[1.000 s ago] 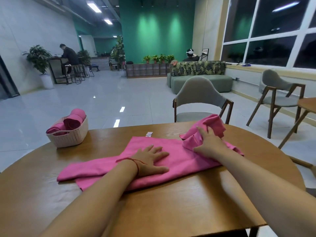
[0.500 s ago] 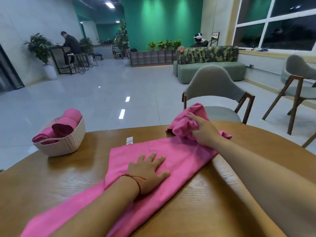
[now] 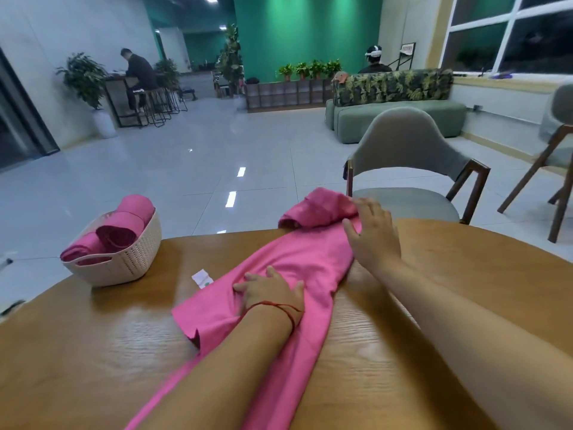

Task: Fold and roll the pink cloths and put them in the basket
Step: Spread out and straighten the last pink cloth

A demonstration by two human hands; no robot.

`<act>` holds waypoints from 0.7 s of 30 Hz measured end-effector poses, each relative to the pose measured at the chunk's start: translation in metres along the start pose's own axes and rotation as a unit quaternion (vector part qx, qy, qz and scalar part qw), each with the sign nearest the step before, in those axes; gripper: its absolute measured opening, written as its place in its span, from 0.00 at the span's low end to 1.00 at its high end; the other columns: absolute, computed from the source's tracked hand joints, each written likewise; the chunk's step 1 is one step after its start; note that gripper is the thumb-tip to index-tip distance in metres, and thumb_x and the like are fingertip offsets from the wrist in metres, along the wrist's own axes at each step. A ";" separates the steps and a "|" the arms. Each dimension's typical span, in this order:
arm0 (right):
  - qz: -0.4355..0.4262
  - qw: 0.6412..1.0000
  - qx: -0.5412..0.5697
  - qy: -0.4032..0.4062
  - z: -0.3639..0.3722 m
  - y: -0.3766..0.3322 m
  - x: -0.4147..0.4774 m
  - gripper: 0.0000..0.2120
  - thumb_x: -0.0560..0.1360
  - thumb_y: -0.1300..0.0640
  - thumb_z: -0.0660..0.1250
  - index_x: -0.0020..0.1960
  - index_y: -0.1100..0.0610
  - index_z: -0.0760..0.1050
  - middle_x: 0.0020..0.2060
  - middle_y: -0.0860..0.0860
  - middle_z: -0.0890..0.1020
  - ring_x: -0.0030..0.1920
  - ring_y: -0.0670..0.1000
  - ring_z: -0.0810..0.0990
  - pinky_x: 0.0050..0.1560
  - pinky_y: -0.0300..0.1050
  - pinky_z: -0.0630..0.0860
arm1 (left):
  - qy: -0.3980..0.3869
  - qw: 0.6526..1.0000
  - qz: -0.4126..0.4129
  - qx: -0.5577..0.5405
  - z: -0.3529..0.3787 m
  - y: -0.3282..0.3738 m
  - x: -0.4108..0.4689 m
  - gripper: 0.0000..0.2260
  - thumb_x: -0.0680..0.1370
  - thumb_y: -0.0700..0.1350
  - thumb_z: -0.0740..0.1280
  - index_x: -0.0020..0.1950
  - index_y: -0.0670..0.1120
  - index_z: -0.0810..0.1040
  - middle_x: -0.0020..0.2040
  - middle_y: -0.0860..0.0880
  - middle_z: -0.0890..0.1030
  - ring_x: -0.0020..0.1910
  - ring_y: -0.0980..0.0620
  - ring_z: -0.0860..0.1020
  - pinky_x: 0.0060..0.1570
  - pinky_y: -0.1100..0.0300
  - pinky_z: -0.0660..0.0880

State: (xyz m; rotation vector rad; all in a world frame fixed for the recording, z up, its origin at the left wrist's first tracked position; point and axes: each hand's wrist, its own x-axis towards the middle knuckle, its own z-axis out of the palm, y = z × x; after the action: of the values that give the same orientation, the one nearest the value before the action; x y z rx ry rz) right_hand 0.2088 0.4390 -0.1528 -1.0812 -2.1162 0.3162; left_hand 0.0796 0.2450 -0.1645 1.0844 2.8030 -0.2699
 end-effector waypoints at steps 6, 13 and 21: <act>-0.036 0.991 0.025 -0.124 0.008 0.017 -0.041 0.22 0.82 0.43 0.64 0.74 0.45 0.74 0.74 0.48 0.73 0.75 0.55 0.70 0.75 0.55 0.63 | -0.047 0.995 -0.076 -0.039 -0.021 0.027 0.018 0.42 0.82 0.70 0.46 0.85 0.40 0.44 0.80 0.26 0.50 0.77 0.20 0.56 0.66 0.32 0.72; -0.116 0.957 -0.086 -0.251 0.008 0.008 -0.062 0.37 0.75 0.21 0.51 0.79 0.35 0.66 0.79 0.39 0.68 0.76 0.50 0.67 0.76 0.56 0.64 | -0.013 0.997 -0.059 -0.042 -0.013 0.029 0.006 0.43 0.82 0.71 0.46 0.84 0.39 0.45 0.80 0.26 0.53 0.77 0.22 0.59 0.56 0.34 0.79; -0.114 0.943 -0.089 -0.298 -0.007 -0.005 -0.095 0.39 0.73 0.18 0.52 0.80 0.31 0.60 0.83 0.40 0.60 0.83 0.52 0.56 0.82 0.57 0.54 | 0.157 0.981 0.110 -0.031 0.021 -0.002 -0.044 0.29 0.82 0.64 0.53 0.73 0.46 0.72 0.65 0.39 0.76 0.63 0.39 0.72 0.56 0.48 0.75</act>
State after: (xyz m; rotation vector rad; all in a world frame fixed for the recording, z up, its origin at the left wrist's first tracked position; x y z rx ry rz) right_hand 0.2472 0.3610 -0.1924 -0.8949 -2.8306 0.3796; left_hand 0.1111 0.2102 -0.1766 1.5249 2.8915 0.0123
